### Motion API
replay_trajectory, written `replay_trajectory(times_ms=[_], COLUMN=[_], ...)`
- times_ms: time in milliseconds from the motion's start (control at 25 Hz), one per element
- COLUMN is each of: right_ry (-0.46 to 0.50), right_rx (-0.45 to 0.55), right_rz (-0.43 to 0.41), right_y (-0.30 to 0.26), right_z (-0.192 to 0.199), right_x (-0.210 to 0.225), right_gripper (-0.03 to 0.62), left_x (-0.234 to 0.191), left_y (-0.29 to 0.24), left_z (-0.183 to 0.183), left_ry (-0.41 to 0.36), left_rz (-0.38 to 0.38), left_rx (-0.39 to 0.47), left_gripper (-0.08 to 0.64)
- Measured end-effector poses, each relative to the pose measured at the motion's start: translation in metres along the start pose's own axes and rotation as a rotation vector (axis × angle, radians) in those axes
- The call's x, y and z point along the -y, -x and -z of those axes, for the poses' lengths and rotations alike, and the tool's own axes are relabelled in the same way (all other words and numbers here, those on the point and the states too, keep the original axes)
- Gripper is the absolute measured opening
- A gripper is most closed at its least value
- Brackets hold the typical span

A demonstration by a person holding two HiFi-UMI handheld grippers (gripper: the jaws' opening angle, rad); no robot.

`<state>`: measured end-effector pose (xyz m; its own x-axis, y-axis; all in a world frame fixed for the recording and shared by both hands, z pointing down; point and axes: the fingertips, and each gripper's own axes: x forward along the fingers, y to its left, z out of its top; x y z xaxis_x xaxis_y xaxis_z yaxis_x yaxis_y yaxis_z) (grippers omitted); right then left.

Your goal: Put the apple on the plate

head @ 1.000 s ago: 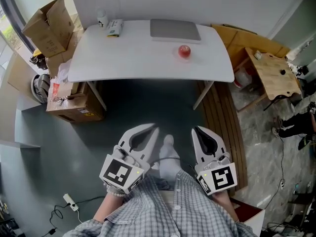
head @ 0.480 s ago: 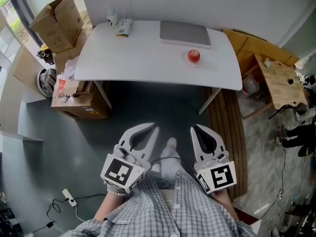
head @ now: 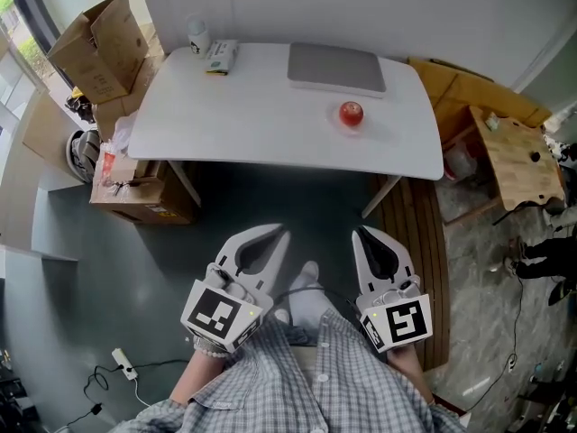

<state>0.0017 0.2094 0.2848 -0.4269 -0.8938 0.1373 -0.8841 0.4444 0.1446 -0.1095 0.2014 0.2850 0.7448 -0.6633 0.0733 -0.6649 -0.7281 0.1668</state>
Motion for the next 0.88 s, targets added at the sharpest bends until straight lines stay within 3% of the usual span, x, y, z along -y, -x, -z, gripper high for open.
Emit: replay_trajectory(times_ms=[360,880], right_ry=[-0.018,0.012], right_rx=[0.015,0.037], right_rz=[0.033,-0.051], right_y=[-0.027,-0.086], right_z=[0.000,-0.012], right_x=[0.058,0.117], right_gripper=[0.026,0.026], left_x=[-0.016,-0.044], left_y=[-0.051,-0.117], left_z=[-0.013,-0.036], left_ry=[-0.021,-0.028], left_rz=[-0.008,-0.081], left_rx=[-0.015,0.007], left_gripper=[0.009,0.009])
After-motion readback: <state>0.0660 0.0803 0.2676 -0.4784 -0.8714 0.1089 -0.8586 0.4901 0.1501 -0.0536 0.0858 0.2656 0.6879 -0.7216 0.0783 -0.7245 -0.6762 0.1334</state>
